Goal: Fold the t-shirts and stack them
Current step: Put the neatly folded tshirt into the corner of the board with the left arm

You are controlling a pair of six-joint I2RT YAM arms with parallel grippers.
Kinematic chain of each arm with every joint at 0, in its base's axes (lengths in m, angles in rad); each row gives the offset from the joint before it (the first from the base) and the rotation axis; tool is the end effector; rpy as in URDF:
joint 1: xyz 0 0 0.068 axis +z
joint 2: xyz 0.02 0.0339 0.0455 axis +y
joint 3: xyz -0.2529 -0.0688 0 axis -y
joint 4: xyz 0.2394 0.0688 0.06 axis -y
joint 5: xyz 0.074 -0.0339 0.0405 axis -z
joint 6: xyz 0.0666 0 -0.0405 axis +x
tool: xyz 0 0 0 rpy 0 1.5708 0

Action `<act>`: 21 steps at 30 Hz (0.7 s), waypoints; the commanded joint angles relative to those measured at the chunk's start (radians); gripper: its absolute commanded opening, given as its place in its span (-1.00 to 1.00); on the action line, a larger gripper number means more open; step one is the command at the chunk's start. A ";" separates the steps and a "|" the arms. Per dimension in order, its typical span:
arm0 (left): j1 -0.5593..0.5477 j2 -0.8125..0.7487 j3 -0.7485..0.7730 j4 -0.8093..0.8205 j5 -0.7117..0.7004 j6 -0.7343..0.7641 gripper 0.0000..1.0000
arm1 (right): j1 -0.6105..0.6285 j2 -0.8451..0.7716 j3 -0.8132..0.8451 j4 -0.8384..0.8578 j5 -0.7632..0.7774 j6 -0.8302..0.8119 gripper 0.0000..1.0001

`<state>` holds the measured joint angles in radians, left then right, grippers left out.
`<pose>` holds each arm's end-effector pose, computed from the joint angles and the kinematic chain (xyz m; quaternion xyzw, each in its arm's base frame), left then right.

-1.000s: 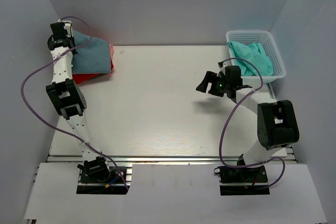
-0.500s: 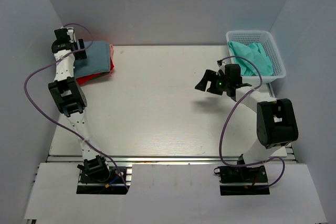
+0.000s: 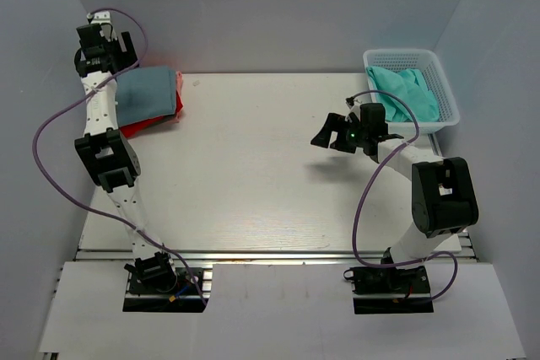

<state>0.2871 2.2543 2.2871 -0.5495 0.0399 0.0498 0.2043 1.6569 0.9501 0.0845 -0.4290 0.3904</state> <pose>0.5179 0.1501 0.3080 -0.0923 0.8592 0.0673 0.4987 0.3587 0.1026 0.1772 -0.0160 0.8745 0.3118 0.3711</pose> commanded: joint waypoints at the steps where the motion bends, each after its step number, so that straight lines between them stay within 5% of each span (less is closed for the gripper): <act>1: -0.008 -0.068 0.078 0.014 0.020 -0.021 0.99 | 0.003 0.001 0.030 0.044 -0.022 -0.013 0.81; 12: -0.046 -0.077 0.008 -0.059 0.146 -0.086 0.99 | 0.001 0.006 0.044 0.052 -0.033 -0.024 0.81; 21: -0.471 -0.329 -0.604 0.146 0.095 -0.226 0.99 | -0.005 -0.179 -0.129 0.145 0.036 0.014 0.81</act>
<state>-0.0307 2.0571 1.7935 -0.4805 0.1192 -0.1127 0.2031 1.5791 0.8619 0.1528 -0.4267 0.3870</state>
